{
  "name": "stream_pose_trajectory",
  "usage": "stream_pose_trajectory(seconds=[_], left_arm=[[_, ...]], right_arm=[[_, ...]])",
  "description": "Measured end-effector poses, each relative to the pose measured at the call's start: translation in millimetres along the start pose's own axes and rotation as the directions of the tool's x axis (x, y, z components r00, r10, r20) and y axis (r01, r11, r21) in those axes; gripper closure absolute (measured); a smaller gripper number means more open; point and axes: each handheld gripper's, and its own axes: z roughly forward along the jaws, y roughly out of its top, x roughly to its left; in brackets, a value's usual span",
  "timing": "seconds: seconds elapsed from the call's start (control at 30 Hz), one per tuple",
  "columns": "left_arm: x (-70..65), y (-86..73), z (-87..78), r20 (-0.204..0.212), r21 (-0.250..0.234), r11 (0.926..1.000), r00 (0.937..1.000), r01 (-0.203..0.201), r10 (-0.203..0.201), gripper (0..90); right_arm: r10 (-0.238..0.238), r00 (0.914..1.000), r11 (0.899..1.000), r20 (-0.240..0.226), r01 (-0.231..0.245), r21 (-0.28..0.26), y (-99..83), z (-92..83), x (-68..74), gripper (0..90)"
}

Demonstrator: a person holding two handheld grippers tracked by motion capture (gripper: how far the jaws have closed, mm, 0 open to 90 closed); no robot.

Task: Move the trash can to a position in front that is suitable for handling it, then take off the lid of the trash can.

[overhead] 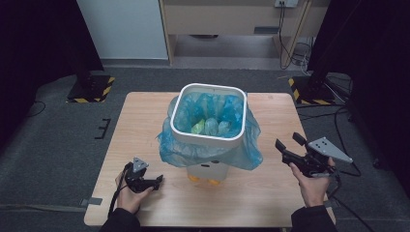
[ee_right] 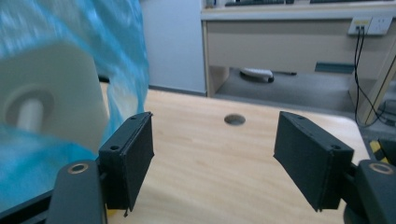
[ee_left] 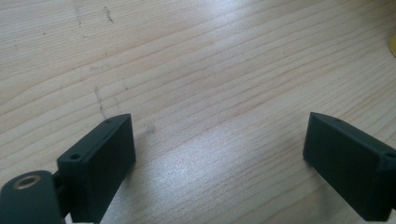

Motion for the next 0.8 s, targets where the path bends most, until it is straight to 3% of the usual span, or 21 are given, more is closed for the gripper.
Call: stream_pose_trajectory(seconds=[0.1,0.33,0.8], left_arm=[[-0.8,0.1,0.6,0.000,0.002,1.0000,1.0000,-0.001,0.001,6.0],[-2.8,0.5,1.5,-0.006,0.004,1.0000,0.9999,0.009,-0.009,4.0],[-4.1,1.6,3.2,0.001,0.018,0.9998,1.0000,-0.001,0.001,0.0]], right_arm=[[-0.014,0.9997,1.000,0.018,0.014,-0.020,15.3,0.5,-0.5,28.1],[0.019,0.9995,0.999,0.024,-0.018,-0.046,29.6,0.7,-3.9,26.9],[0.022,0.9992,0.996,0.035,-0.019,-0.084,63.4,10.2,-4.3,25.0]])
